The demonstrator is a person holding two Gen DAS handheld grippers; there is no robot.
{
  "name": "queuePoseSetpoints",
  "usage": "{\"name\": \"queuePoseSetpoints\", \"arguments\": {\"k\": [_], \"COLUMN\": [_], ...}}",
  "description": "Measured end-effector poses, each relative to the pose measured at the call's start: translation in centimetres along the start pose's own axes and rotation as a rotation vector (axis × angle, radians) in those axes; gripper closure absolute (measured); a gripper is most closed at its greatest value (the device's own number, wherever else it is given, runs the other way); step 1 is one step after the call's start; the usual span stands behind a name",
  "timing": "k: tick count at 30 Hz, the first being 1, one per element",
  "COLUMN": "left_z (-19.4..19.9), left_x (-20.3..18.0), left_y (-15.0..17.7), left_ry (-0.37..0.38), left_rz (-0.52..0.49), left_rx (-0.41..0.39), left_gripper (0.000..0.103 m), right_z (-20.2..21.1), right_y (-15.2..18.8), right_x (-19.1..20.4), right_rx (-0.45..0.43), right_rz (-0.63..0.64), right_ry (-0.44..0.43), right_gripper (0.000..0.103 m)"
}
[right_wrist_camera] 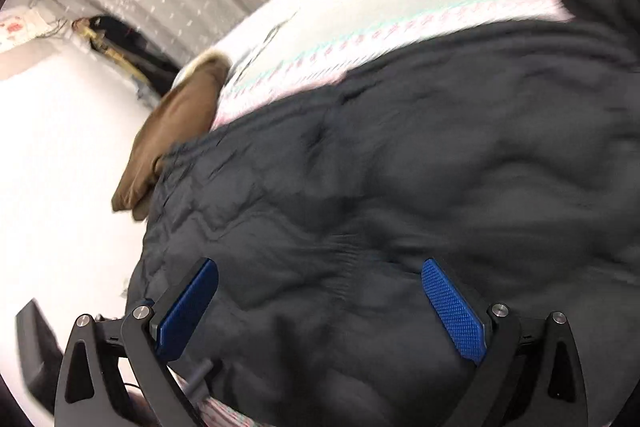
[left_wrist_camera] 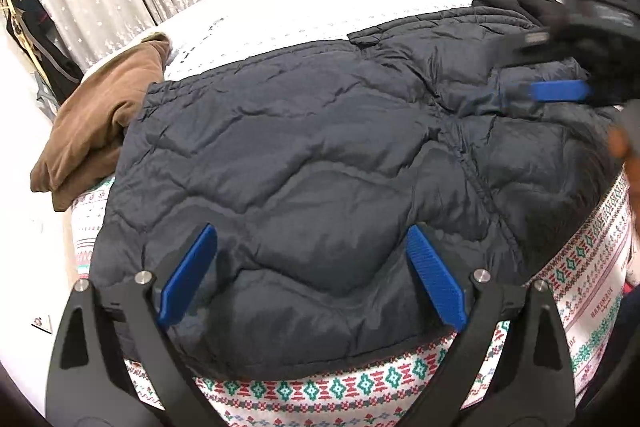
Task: Fold large clothes
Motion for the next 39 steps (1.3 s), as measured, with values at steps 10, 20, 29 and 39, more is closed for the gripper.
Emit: {"name": "queuePoseSetpoints", "arguments": {"k": [10,20,29,39], "left_z": [-0.1,-1.4,-2.0,-2.3], "left_x": [-1.8,-2.6,-2.7,-3.2], "left_y": [-0.2,0.6,0.9,1.1], "left_ry": [0.003,-0.018,-0.033,-0.035], "left_rz": [0.033,0.030,0.021,0.016], "left_rx": [-0.001,0.009,0.017,0.023], "left_gripper": [0.007,0.007,0.007,0.007], "right_z": [12.9,9.2,6.9,5.6], "right_y": [9.1,10.4,9.6,10.6], "right_x": [-16.0,-18.0,-16.4,-17.1], "right_rx": [-0.243,-0.212,-0.312,-0.294], "right_rz": [-0.528,-0.617,-0.584,-0.665], "right_ry": [0.072,-0.035,0.023,-0.073], "right_gripper": [0.000,0.001,0.033,0.039]}}
Point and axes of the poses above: each gripper's, at about its wrist camera, not at the fingertips, and z roughly against the way its jaws point, x to its left, y to its underside, the point moved 3 cm from there along -z, roughly the way its jaws point, and after that the axes turned 8 degrees about z, right-handed, at the moved point
